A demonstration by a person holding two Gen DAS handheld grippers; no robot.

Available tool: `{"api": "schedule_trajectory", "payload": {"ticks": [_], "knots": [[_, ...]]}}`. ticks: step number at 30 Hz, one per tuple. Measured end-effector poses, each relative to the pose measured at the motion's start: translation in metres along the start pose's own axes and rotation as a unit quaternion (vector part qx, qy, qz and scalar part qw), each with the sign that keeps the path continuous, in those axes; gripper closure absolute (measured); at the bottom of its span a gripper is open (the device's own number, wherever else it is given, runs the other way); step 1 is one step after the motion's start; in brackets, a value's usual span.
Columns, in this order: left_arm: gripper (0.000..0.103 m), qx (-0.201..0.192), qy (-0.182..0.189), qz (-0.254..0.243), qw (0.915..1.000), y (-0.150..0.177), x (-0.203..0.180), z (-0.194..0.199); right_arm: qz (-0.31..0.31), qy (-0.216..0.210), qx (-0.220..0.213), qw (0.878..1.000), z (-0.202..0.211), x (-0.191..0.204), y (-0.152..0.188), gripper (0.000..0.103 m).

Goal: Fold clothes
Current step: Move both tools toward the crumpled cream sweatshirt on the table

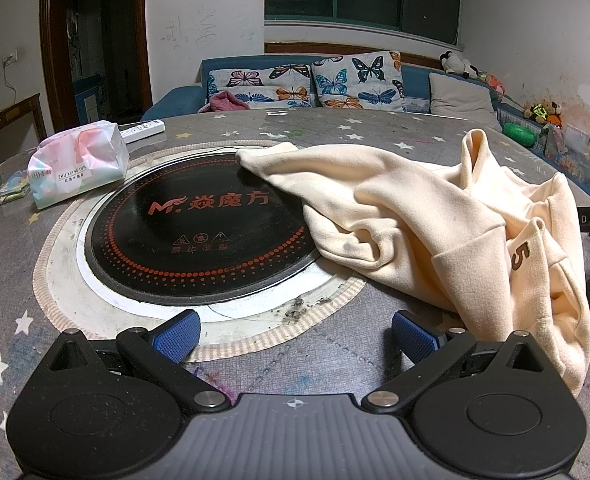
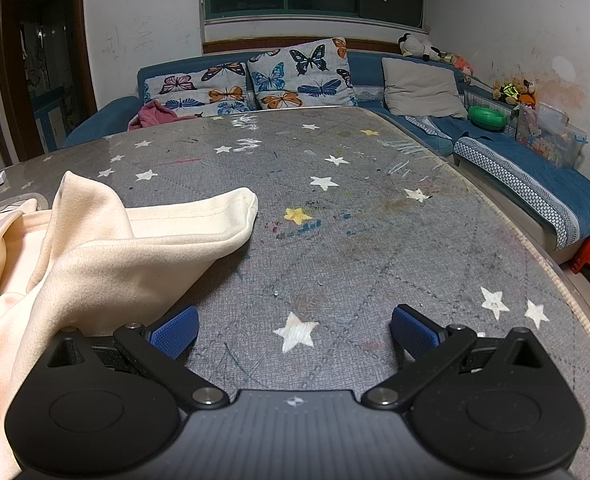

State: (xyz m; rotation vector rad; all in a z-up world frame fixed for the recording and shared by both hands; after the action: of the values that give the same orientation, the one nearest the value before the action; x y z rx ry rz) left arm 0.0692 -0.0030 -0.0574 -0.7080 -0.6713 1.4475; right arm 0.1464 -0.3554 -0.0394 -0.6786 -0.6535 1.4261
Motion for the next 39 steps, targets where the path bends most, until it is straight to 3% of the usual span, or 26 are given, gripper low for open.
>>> {"api": "schedule_trajectory", "payload": {"ticks": [8, 22, 39], "knots": [[0.0, 0.004, -0.011, -0.001, 0.9999, -0.002, -0.001, 0.002, 0.009, -0.01, 0.001, 1.0, 0.005, 0.0, 0.003, 0.0], [0.0, -0.005, 0.002, 0.007, 1.0, -0.014, -0.01, 0.022, 0.013, -0.028, 0.0, 1.0, 0.042, 0.001, 0.022, 0.0], [0.0, 0.02, 0.017, 0.016, 0.9995, -0.023, -0.025, 0.028, 0.034, -0.048, -0.017, 0.998, 0.089, 0.016, 0.043, 0.0]]}}
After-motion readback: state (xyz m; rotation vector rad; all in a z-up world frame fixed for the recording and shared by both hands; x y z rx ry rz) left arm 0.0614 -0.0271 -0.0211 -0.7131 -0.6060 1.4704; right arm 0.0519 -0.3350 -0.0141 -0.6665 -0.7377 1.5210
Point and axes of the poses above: each gripper's, at about its wrist camera, not at the fingertips, and z roughly against the way its jaws point, x to its left, y to its underside, the point moved 9 cm from there along -z, roughly the way its jaws point, and after that the axes turned 1 degree about y, right-handed, at the moved point
